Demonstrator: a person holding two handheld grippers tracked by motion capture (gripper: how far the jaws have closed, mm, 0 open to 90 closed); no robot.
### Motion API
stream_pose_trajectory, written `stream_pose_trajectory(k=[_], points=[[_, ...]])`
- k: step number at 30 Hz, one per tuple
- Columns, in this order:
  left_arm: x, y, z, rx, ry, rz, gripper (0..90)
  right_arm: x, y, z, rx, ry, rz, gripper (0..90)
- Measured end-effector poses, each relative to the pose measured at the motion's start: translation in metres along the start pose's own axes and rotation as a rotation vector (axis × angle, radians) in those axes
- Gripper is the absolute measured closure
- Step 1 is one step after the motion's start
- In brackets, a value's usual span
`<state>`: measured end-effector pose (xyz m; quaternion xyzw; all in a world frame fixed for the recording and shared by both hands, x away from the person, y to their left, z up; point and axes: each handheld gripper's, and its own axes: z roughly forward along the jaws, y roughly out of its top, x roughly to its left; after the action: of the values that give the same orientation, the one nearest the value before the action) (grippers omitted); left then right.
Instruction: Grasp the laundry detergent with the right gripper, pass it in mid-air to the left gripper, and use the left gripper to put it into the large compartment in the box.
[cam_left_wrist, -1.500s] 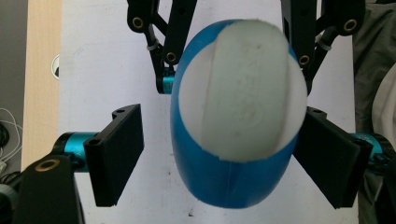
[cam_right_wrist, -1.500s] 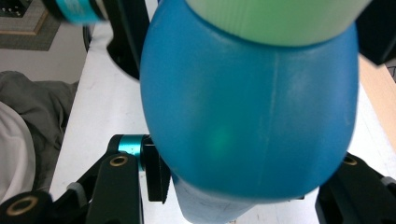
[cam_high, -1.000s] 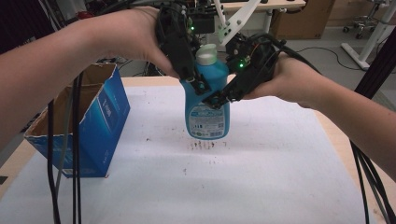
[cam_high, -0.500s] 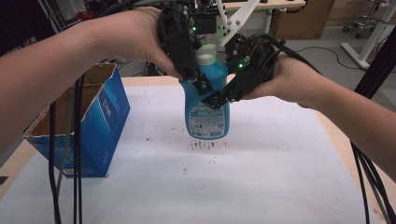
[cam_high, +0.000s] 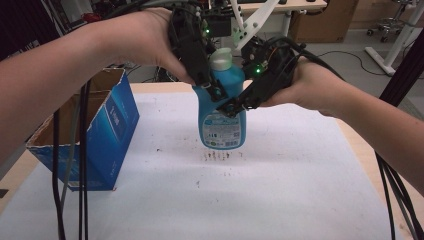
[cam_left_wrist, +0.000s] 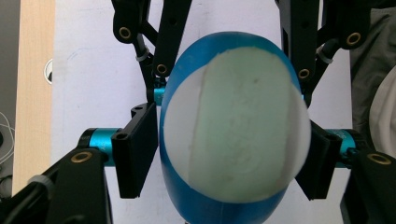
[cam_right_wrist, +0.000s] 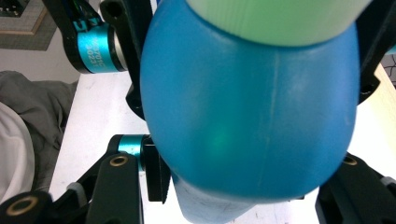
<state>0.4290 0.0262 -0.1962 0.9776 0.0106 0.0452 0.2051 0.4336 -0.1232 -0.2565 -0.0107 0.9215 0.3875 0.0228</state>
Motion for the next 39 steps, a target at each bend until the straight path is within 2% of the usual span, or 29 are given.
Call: stream_pose_trajectory(k=[7,21,22,24,26,28,30,34,39], points=[[0.000,-0.001,-0.001,-0.006,0.001,0.006,37.0,0.000,0.000,0.001,0.011,-0.011,0.013,46.2],[-0.001,-0.003,-0.007,-0.028,-0.005,0.006,38.0,0.000,0.000,0.000,-0.010,-0.010,0.014,44.6],[-0.001,-0.004,-0.008,-0.021,-0.009,-0.002,38.0,0.001,0.000,0.000,-0.019,-0.009,0.013,42.1],[-0.001,-0.007,-0.009,-0.018,-0.017,-0.014,38.1,0.001,0.001,-0.001,-0.043,-0.019,0.019,27.8],[0.000,-0.010,-0.012,-0.006,-0.011,-0.011,38.1,0.000,0.000,-0.003,-0.055,-0.016,0.037,21.8],[-0.002,-0.013,-0.016,-0.002,0.005,-0.014,38.1,0.000,-0.002,-0.004,-0.063,-0.017,0.041,21.6],[-0.003,-0.017,-0.021,-0.002,0.017,-0.017,38.1,0.000,-0.004,-0.004,-0.055,-0.012,0.057,17.7],[-0.004,-0.024,-0.031,-0.008,0.035,-0.040,38.1,0.001,-0.014,-0.005,-0.040,-0.022,0.072,17.5],[-0.007,-0.030,-0.042,-0.025,0.038,-0.063,38.1,-0.001,-0.029,-0.006,0.007,-0.045,0.116,17.5]])
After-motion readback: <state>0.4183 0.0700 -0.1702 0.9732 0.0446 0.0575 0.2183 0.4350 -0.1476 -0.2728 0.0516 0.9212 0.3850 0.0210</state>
